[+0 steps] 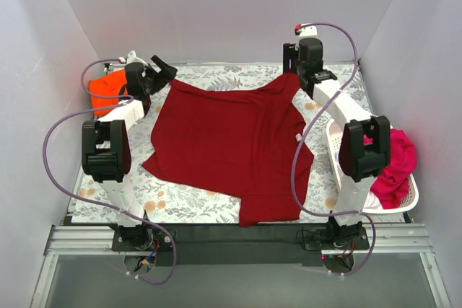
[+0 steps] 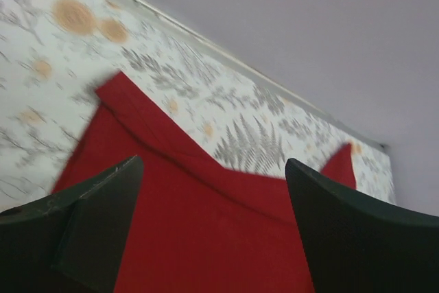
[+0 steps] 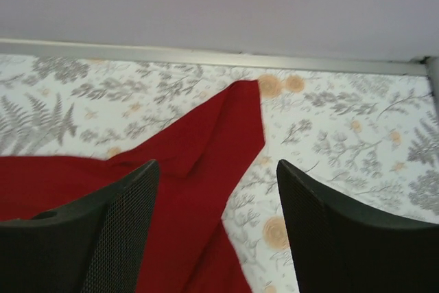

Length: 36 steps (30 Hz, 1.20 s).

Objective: Fold and stack the t-shirts
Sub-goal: Flatten the tshirt out

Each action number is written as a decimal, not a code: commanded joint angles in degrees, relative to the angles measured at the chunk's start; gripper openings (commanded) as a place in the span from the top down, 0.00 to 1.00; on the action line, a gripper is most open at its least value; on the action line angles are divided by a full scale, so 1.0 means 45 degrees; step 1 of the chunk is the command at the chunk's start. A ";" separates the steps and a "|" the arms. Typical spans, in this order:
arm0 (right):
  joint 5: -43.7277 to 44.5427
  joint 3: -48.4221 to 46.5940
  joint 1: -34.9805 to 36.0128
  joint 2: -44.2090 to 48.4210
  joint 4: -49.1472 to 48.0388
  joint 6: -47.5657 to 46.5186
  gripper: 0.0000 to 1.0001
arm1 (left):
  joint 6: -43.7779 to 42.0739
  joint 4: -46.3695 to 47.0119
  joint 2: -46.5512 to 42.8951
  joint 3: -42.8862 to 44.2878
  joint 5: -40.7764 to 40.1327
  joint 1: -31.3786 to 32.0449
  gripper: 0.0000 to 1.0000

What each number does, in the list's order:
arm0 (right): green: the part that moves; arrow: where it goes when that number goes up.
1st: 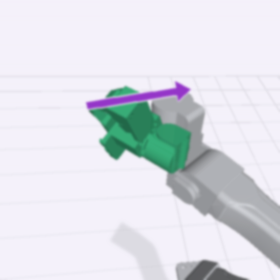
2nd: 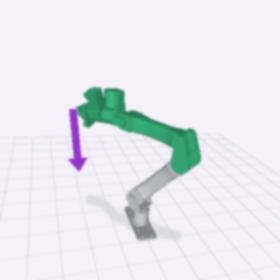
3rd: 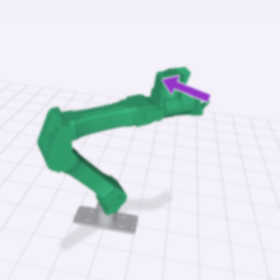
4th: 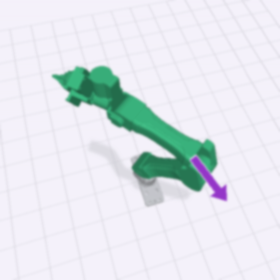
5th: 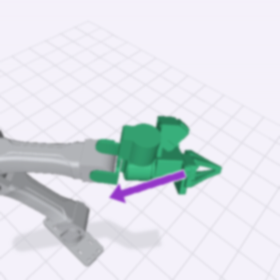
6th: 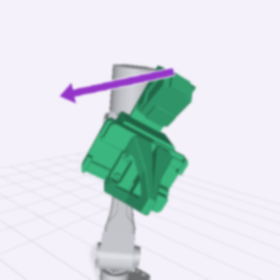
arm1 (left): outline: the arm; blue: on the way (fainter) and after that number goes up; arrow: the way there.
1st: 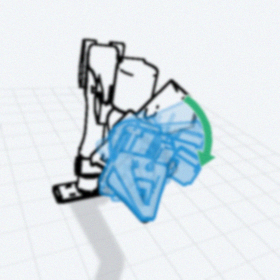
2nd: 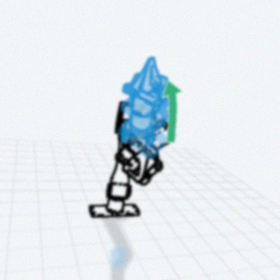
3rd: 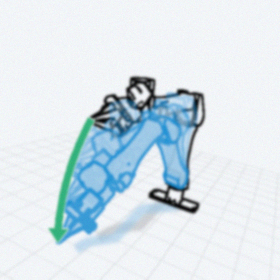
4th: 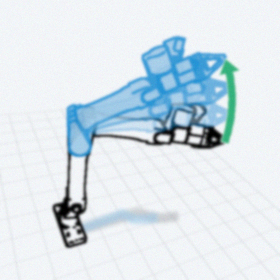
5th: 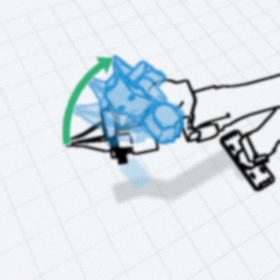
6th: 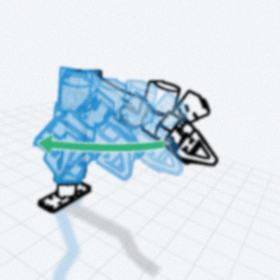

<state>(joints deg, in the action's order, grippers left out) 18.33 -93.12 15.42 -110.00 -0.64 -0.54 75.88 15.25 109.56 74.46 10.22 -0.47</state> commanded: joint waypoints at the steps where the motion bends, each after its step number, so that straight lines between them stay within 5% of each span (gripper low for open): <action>1: -0.1975 0.1667 0.0030 0.1257 -0.0404 0.1892 0.38 | 0.0384 0.1745 -0.0733 -0.1816 0.1359 0.0709 0.22; 12: -0.3428 0.5144 0.0323 0.1826 -0.0111 0.2931 0.43 | 0.0619 0.2940 0.0242 -0.3460 0.2905 0.1159 0.22; 22: -0.3233 0.5966 0.0421 0.1514 -0.0111 0.3205 0.45 | 0.0775 0.1262 0.0928 -0.3712 0.0955 0.0536 0.22; 36: -0.2980 0.5831 0.0401 0.0363 -0.0052 0.3517 0.45 | 0.1147 0.2022 -0.0147 -0.5510 0.1342 -0.0482 0.22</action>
<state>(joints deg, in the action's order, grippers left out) 4.01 -65.67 17.28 -106.52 -0.08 14.46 82.15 28.88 110.65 51.62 18.28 -2.07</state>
